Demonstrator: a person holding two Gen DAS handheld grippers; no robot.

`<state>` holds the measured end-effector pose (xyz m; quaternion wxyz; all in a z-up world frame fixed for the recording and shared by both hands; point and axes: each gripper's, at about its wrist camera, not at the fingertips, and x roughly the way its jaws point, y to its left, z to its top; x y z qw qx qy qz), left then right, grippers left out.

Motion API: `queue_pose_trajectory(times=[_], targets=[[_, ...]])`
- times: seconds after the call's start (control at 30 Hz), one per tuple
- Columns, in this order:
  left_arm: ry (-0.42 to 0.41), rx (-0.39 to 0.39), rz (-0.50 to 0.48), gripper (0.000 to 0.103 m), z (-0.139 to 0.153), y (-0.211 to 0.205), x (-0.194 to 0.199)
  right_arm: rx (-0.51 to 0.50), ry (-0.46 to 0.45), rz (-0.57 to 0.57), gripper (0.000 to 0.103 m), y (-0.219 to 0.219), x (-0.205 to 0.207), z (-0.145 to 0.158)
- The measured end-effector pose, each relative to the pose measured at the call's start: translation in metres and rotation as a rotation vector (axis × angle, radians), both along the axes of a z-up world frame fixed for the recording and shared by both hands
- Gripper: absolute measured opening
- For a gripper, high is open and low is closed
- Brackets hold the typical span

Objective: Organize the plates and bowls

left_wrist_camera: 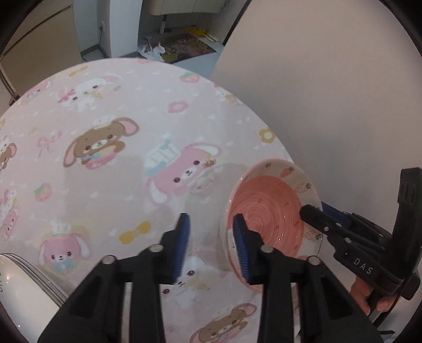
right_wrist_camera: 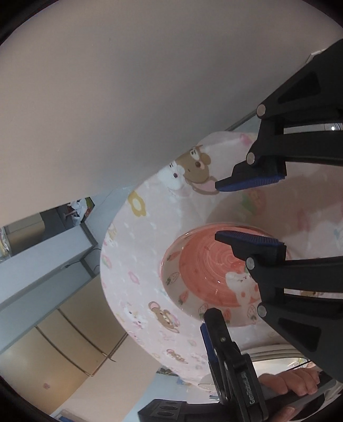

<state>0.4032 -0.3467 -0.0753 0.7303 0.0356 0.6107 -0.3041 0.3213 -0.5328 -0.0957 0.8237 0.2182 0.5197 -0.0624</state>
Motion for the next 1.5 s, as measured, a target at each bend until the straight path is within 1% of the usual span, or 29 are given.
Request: queue_pose_trajectory(times=[0.07,0.13,0.17,0.2,0.23,0.27,0.33,0.4,0.5,0.67,0.77,0.9,0.93,1.07,1.17,1.3,1.5], targets=[[0.011,-0.002,-0.013,0.030,-0.004,-0.007,-0.002,0.014,0.008,0.012,0.033,0.003,0.005,-0.005],[0.010,0.011,-0.027,0.024,-0.007,-0.014,-0.005,0.016,0.016,0.024,0.033,0.006,0.009,-0.009],[0.014,0.016,-0.037,0.018,-0.009,-0.017,-0.007,0.016,0.019,0.030,0.032,0.008,0.011,-0.010],[0.020,0.022,-0.046,0.011,-0.011,-0.018,-0.009,0.019,0.023,0.038,0.028,0.010,0.012,-0.012],[0.004,0.049,-0.048,0.007,-0.011,-0.020,-0.011,0.029,0.035,0.048,0.014,0.013,0.014,-0.016],[-0.020,0.068,-0.050,0.006,-0.010,-0.020,-0.014,0.034,0.046,0.050,0.012,0.015,0.015,-0.018],[-0.006,0.071,-0.047,0.006,-0.010,-0.017,-0.017,0.019,0.048,0.046,0.009,0.017,0.014,-0.017],[-0.008,0.066,-0.036,0.006,-0.005,-0.010,-0.021,0.047,0.049,0.038,0.009,0.017,0.011,-0.016],[-0.033,0.041,-0.034,0.005,0.009,0.001,-0.028,0.008,0.021,0.053,0.009,0.028,0.002,-0.002],[-0.101,0.001,-0.021,0.005,0.045,0.025,-0.041,-0.018,-0.038,0.070,0.009,0.048,-0.011,0.035],[-0.136,-0.021,-0.004,0.005,0.069,0.048,-0.048,-0.040,-0.075,0.092,0.009,0.067,-0.016,0.059],[-0.208,-0.044,0.036,0.005,0.101,0.087,-0.060,-0.064,-0.129,0.144,0.009,0.099,-0.024,0.088],[-0.224,-0.048,0.047,0.005,0.107,0.098,-0.063,-0.070,-0.145,0.165,0.009,0.113,-0.026,0.098],[-0.265,-0.058,0.096,0.005,0.127,0.145,-0.073,-0.081,-0.182,0.233,0.010,0.157,-0.030,0.118],[-0.286,-0.069,0.151,0.005,0.136,0.185,-0.080,-0.088,-0.202,0.291,0.010,0.195,-0.030,0.130],[-0.322,-0.057,0.224,0.005,0.147,0.239,-0.094,-0.090,-0.224,0.368,0.010,0.250,-0.031,0.141],[-0.326,-0.057,0.341,0.005,0.150,0.322,-0.112,-0.106,-0.251,0.510,0.010,0.342,-0.031,0.156]])
